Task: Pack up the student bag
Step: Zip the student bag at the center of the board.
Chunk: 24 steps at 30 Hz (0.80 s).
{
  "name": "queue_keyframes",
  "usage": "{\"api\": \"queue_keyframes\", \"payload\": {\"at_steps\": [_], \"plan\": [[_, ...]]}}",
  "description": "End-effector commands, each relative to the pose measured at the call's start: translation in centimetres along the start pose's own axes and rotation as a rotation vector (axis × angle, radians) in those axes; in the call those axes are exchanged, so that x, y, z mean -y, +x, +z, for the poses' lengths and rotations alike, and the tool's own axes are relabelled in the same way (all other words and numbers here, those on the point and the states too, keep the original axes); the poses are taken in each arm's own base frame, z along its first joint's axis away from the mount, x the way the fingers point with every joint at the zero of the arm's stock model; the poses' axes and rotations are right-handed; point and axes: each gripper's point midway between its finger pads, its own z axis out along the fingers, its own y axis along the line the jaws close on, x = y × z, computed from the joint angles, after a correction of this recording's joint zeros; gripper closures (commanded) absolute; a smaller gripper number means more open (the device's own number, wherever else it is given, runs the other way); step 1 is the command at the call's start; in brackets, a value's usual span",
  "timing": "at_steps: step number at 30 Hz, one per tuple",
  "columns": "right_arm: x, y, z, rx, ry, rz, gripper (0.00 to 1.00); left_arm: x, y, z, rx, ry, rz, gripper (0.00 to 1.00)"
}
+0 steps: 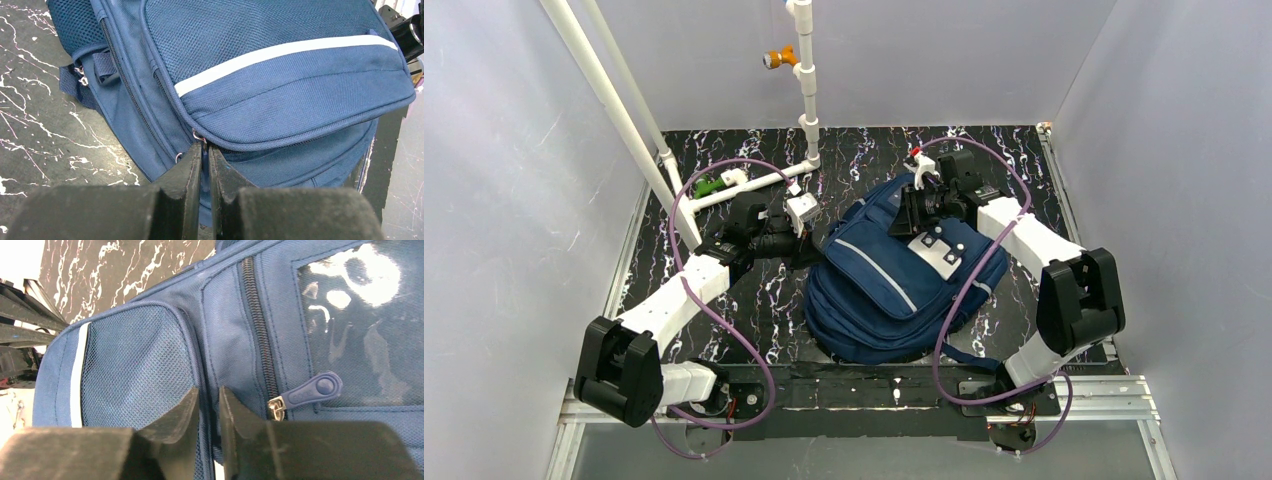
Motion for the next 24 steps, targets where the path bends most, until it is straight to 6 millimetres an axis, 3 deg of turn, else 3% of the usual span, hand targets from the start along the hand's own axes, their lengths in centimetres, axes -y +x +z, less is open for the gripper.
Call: {"api": "queue_keyframes", "payload": {"at_steps": [1, 4, 9, 15, 24], "plan": [[-0.9, 3.5, 1.7, -0.109, -0.084, 0.057, 0.79, 1.5, -0.8, 0.0, 0.030, 0.071, 0.021, 1.00], [0.0, 3.6, 1.8, -0.095, -0.039, 0.048, 0.99, 1.5, -0.7, 0.0, 0.028, 0.070, 0.016, 1.00], [2.6, 2.0, 1.2, 0.051, 0.149, 0.042, 0.99, 2.0, -1.2, -0.5, 0.014, 0.075, -0.024, 1.00], [2.3, -1.6, -1.4, 0.186, 0.269, -0.014, 0.99, 2.9, -1.2, -1.6, 0.025, 0.064, -0.038, 1.00], [3.6, -4.5, -4.1, 0.261, 0.517, -0.064, 0.99, 3.3, 0.0, -2.3, 0.007, 0.034, -0.075, 1.00]]}}
